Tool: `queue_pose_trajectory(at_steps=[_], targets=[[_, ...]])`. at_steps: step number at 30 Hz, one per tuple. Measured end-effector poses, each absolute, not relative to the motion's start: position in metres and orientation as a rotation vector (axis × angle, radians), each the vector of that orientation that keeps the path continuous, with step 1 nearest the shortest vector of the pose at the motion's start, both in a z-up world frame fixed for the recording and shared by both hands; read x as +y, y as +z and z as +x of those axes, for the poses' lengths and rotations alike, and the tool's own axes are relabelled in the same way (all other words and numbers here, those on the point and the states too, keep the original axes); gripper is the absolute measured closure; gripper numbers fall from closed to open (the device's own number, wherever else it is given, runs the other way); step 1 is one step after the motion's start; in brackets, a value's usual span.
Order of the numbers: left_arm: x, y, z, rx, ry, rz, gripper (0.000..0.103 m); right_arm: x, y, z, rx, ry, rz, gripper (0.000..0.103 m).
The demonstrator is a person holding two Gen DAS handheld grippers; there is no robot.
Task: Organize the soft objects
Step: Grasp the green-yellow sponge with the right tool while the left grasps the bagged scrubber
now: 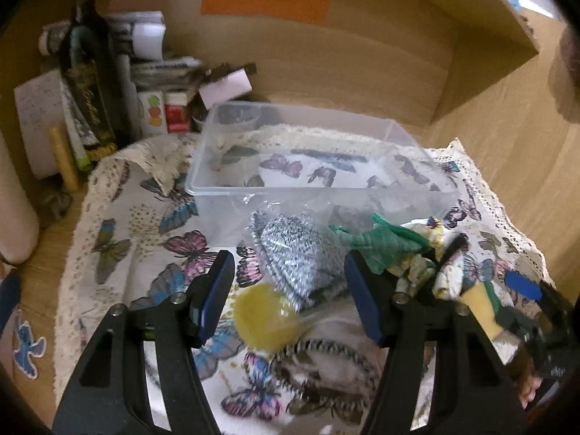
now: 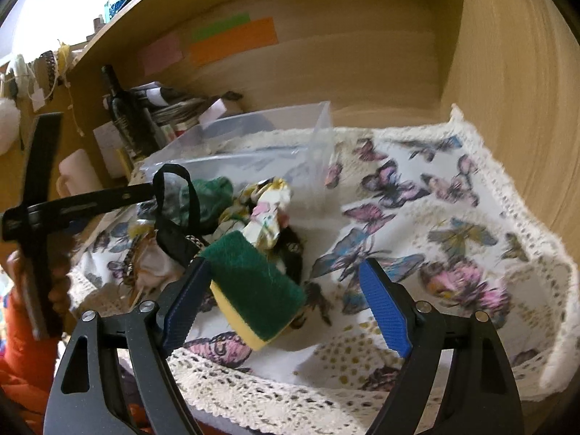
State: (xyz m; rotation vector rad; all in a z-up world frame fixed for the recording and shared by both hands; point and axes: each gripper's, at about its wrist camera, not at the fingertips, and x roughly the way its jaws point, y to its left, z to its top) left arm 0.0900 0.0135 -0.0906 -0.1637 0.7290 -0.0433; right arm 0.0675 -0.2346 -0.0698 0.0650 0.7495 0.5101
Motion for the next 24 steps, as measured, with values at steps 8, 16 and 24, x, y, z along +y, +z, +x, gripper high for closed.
queue_pose_trajectory(at_steps=[8,16,24], targets=[[0.015,-0.108,0.107,0.767,-0.101,-0.230,0.067,-0.222,-0.078,0.073,0.828,0.641,0.103,0.052],[0.010,-0.097,0.085,0.719,-0.107,-0.181,0.081,-0.227,-0.064,0.070,0.777,0.636,0.124,0.064],[0.024,-0.061,0.062,0.596,-0.077,-0.187,0.082,-0.224,-0.016,0.080,0.593,0.566,0.069,0.065]])
